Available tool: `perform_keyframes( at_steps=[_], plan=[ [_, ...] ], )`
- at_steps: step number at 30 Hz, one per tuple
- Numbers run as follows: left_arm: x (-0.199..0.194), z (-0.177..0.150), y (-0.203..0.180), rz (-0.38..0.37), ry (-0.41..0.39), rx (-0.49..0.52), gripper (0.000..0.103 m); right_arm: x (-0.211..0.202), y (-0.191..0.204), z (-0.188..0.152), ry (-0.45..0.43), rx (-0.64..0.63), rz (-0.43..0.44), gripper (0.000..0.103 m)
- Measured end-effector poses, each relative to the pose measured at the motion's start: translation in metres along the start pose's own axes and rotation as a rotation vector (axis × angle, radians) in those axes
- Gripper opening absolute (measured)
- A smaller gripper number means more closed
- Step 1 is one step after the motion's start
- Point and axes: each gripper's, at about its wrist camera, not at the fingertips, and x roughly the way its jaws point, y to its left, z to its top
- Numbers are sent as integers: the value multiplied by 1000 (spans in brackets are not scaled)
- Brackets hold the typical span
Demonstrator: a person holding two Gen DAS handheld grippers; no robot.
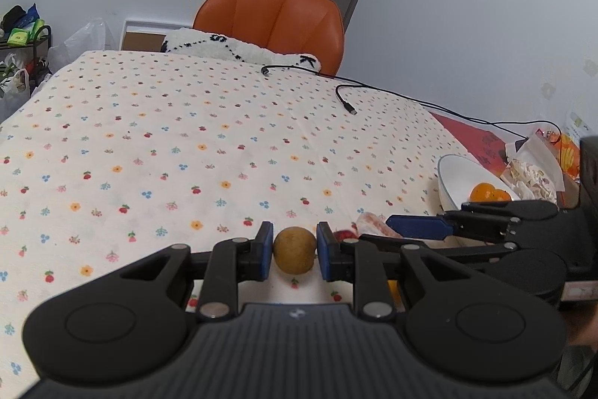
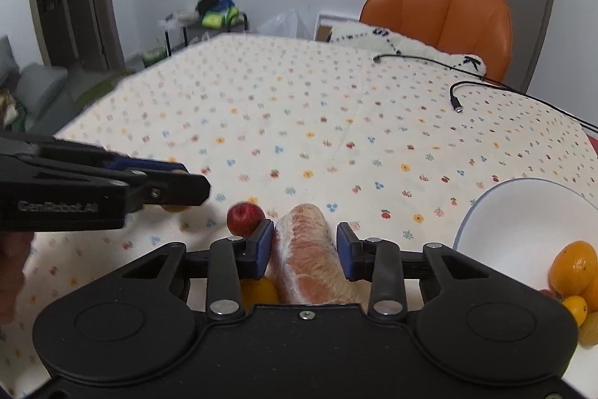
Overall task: Organize fruits
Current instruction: 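Carry the brown fruit and the pomelo segment over the plate with both tools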
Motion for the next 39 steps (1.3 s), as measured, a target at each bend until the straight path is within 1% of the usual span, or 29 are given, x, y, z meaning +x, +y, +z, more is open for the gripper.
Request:
perform_keyframes(
  at_steps=[2, 7, 11, 22, 24, 39],
  plan=[
    [-1, 2, -3, -1, -7, 4, 23, -8, -2, 0, -36, 30, 10, 33],
    [-5, 8, -15, -10, -28, 32, 23, -31, -16, 1, -134, 122, 2, 32],
    [-7, 13, -25, -24, -41, 49, 23, -46, -28, 1, -185, 189, -10, 32],
    [-9, 21, -49, -70, -61, 82, 23, -72, -46, -4, -248, 276, -20, 32],
    [-9, 21, -53, -78, -63, 86, 23, -77, -49, -6, -259, 292, -9, 31],
    [-8, 26, -72, -118, -73, 112, 23, -102, -56, -11, -308, 321, -43, 31]
  ],
)
